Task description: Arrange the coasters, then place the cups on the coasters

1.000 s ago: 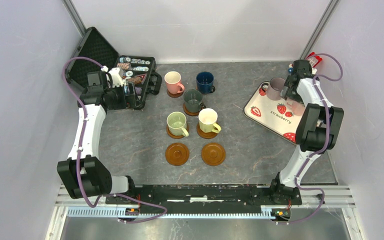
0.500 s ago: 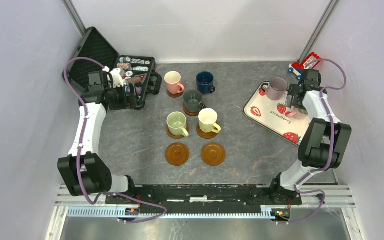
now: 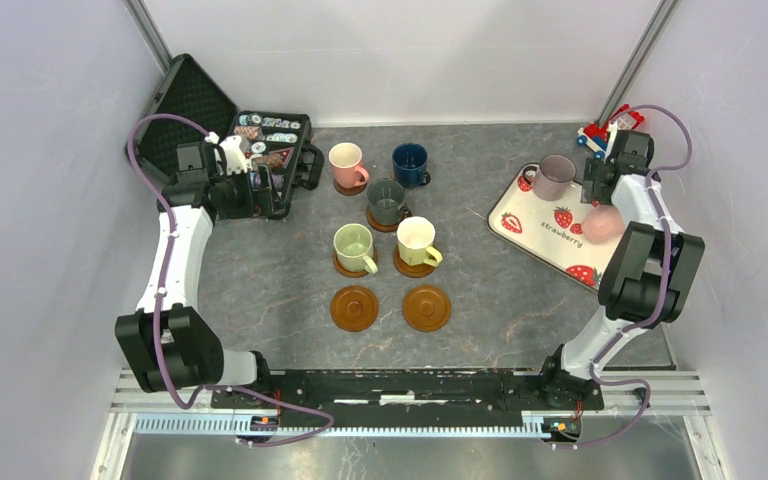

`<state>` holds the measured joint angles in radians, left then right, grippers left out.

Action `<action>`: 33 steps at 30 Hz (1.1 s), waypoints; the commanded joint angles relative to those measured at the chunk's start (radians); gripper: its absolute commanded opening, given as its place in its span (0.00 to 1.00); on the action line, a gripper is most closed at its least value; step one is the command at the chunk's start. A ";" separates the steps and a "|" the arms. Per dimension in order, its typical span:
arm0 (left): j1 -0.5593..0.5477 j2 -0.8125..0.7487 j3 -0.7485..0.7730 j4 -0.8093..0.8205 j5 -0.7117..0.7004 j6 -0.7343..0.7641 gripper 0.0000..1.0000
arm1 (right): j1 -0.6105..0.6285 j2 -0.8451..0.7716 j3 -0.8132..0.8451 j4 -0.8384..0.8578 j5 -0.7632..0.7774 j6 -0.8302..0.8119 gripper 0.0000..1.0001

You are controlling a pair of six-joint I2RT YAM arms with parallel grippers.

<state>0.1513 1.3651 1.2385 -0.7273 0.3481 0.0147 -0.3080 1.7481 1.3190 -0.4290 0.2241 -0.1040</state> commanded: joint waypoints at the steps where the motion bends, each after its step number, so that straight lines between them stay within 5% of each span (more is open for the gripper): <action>1: 0.004 -0.006 0.007 0.032 0.005 -0.033 1.00 | -0.002 0.029 0.087 0.029 -0.131 -0.059 0.70; 4: 0.004 -0.003 0.009 0.032 -0.003 -0.031 1.00 | -0.002 0.048 0.105 -0.021 -0.202 -0.066 0.40; 11: 0.004 -0.014 0.001 0.033 -0.016 -0.019 1.00 | -0.011 0.027 0.069 -0.099 -0.221 -0.060 0.00; 15: 0.003 -0.014 0.001 0.032 -0.014 -0.016 1.00 | -0.022 -0.016 0.032 -0.112 -0.323 -0.062 0.03; 19: 0.004 -0.009 0.013 0.017 0.018 0.015 1.00 | -0.108 -0.012 0.101 -0.191 -0.624 -0.187 0.48; 22: 0.004 -0.004 0.024 0.000 0.030 0.027 1.00 | -0.216 0.023 0.189 -0.281 -0.833 -0.256 0.63; 33: 0.004 -0.013 0.018 0.000 0.041 0.049 1.00 | -0.377 -0.102 -0.190 -0.238 -0.969 -0.427 0.64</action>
<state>0.1513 1.3651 1.2369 -0.7307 0.3511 0.0242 -0.6857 1.6756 1.2373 -0.6605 -0.6582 -0.4362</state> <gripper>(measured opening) 0.997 0.653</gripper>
